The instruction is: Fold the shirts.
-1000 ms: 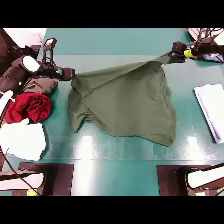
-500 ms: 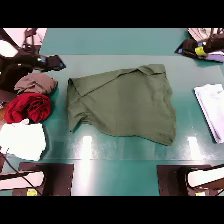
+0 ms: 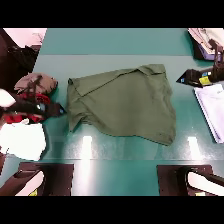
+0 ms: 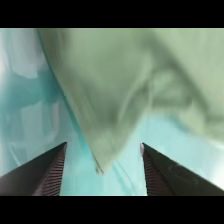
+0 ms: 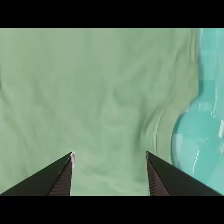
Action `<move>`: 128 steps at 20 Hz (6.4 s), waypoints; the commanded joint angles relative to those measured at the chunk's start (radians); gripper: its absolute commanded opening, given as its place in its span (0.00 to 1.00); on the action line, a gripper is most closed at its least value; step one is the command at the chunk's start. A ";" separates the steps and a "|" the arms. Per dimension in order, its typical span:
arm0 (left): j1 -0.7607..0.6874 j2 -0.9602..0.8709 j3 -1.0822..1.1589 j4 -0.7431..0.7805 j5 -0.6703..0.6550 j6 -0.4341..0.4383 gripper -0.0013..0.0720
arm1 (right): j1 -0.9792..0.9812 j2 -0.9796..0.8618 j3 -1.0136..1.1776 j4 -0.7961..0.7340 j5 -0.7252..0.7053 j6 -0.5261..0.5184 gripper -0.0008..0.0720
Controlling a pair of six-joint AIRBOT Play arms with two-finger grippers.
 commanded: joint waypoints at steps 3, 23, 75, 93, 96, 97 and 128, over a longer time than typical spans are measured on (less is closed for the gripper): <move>-0.143 0.098 -0.270 -0.031 0.186 -0.016 0.76 | -0.001 0.141 -0.189 0.002 -0.057 -0.005 0.70; -0.158 0.098 -0.068 -0.012 0.122 -0.055 0.05 | -0.097 0.220 -0.241 -0.089 0.193 -0.005 0.70; -0.053 0.093 1.353 -0.296 -0.028 -0.061 0.05 | -0.119 0.548 0.618 -0.035 -0.206 -0.010 0.03; -0.053 -0.665 0.743 -0.304 0.314 0.077 0.05 | -0.090 -0.499 0.536 -0.008 0.111 0.089 0.03; -0.053 -0.669 0.743 -0.330 0.452 0.108 0.05 | -0.090 -0.542 0.613 -0.009 -0.010 0.069 0.04; -0.053 -0.672 0.743 -0.330 0.450 0.137 0.05 | -0.090 -0.548 0.630 -0.010 -0.042 0.045 0.03; 0.040 -0.441 0.444 0.014 -0.249 0.093 0.69 | -0.216 0.048 -0.171 -0.038 0.208 -0.072 0.47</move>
